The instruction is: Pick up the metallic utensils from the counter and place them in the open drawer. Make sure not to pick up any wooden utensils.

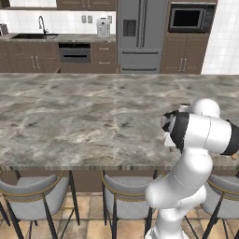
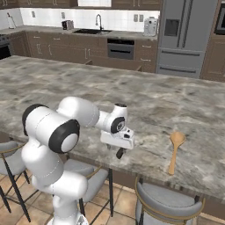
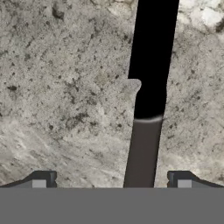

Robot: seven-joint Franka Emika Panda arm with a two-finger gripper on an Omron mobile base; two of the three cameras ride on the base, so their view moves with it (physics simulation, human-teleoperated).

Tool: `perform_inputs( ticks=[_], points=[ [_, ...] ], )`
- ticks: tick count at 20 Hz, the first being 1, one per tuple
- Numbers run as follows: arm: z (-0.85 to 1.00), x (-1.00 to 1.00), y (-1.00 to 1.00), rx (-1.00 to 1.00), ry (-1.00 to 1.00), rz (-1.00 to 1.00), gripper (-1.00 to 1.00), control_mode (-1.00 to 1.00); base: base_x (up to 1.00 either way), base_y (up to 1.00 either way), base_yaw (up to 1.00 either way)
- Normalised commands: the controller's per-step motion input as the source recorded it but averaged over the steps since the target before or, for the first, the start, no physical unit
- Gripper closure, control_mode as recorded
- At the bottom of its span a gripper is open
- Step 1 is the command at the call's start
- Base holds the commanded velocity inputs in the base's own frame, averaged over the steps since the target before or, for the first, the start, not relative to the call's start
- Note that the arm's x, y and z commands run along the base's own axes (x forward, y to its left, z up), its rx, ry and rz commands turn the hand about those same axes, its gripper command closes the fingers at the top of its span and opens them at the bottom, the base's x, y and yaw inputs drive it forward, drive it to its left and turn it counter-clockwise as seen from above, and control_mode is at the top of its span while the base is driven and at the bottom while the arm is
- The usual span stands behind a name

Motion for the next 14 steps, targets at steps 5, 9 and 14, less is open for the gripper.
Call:
perform_inputs(
  ticks=[5,9,14],
  points=[
    [-0.27,-0.08,0.0,0.0,0.0,0.0,-1.0,-1.0,0.0,0.0,0.0],
    [-0.08,-0.16,0.0,0.0,0.0,0.0,-1.0,-1.0,0.0,0.0,0.0],
    [-0.15,-0.02,0.0,0.0,0.0,0.0,-1.0,-1.0,0.0,0.0,0.0]
  ],
)
